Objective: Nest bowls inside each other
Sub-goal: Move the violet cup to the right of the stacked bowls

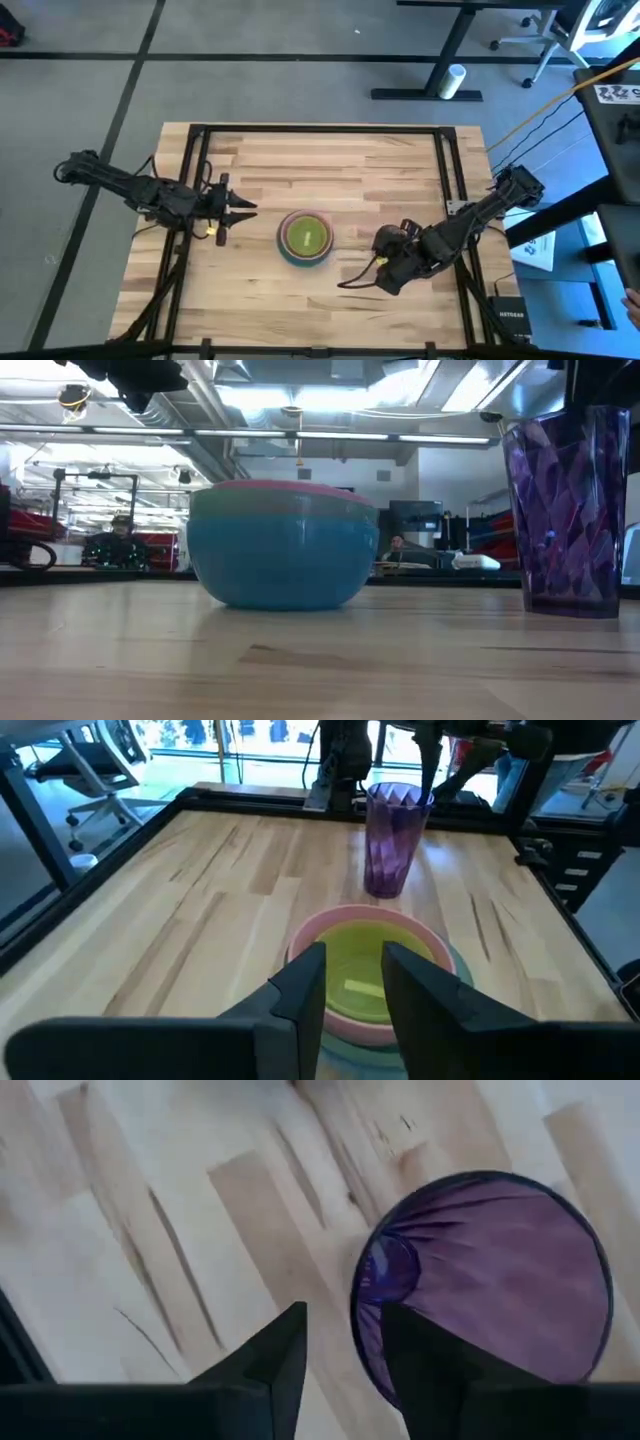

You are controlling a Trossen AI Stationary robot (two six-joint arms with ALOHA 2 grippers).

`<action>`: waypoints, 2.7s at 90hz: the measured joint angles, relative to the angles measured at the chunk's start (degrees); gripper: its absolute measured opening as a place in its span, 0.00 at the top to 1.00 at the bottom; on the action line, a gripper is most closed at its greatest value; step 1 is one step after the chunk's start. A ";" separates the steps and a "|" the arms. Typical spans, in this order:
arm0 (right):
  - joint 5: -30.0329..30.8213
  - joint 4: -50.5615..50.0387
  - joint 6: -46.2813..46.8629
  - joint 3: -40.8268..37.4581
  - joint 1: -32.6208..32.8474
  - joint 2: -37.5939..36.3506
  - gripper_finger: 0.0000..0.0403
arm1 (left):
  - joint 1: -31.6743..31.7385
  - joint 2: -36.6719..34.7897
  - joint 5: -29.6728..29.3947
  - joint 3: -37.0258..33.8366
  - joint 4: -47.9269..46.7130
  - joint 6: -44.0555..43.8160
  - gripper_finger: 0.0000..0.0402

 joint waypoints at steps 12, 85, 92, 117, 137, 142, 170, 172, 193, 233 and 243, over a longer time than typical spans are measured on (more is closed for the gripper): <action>0.02 0.35 0.00 -1.49 -0.02 0.02 0.72 | 0.00 0.00 0.00 0.00 -0.02 -0.03 0.79; -0.57 11.20 -3.41 -8.69 -5.17 0.04 0.99 | 0.00 0.00 -0.07 0.03 -0.17 -0.24 0.79; -0.91 12.04 -4.66 -8.69 -6.07 0.04 0.99 | 0.00 0.00 -0.09 0.04 -0.17 -0.17 0.79; -1.67 16.22 -9.19 -8.69 -9.67 0.04 1.00 | 0.00 0.02 -0.11 0.04 -0.15 0.04 0.79; -2.07 19.84 -12.31 -8.68 -12.07 0.43 1.00 | 0.00 0.00 -0.11 0.04 -0.17 0.74 0.79; -2.13 19.88 -12.76 -8.30 -12.63 0.95 1.00 | 0.01 0.00 -0.13 0.04 -0.17 0.76 0.79; -2.52 13.83 -18.28 -0.82 -14.62 7.42 1.00 | 0.00 0.00 -0.13 0.04 -0.17 0.73 0.79; -2.57 13.77 -18.59 -0.45 -14.82 7.67 1.00 | 0.01 0.00 -0.13 0.04 -0.17 0.72 0.79; -3.84 13.76 -22.34 2.81 -15.93 9.68 1.00 | 0.02 0.00 -0.15 0.04 -0.20 0.72 0.79; -5.51 13.78 -23.99 2.82 -16.61 9.68 1.00 | 1.34 0.00 -0.30 0.04 -0.25 0.72 0.79; -6.08 13.07 -25.53 4.22 -17.04 11.43 1.00 | 1.97 0.00 -0.28 0.04 -0.21 0.70 0.79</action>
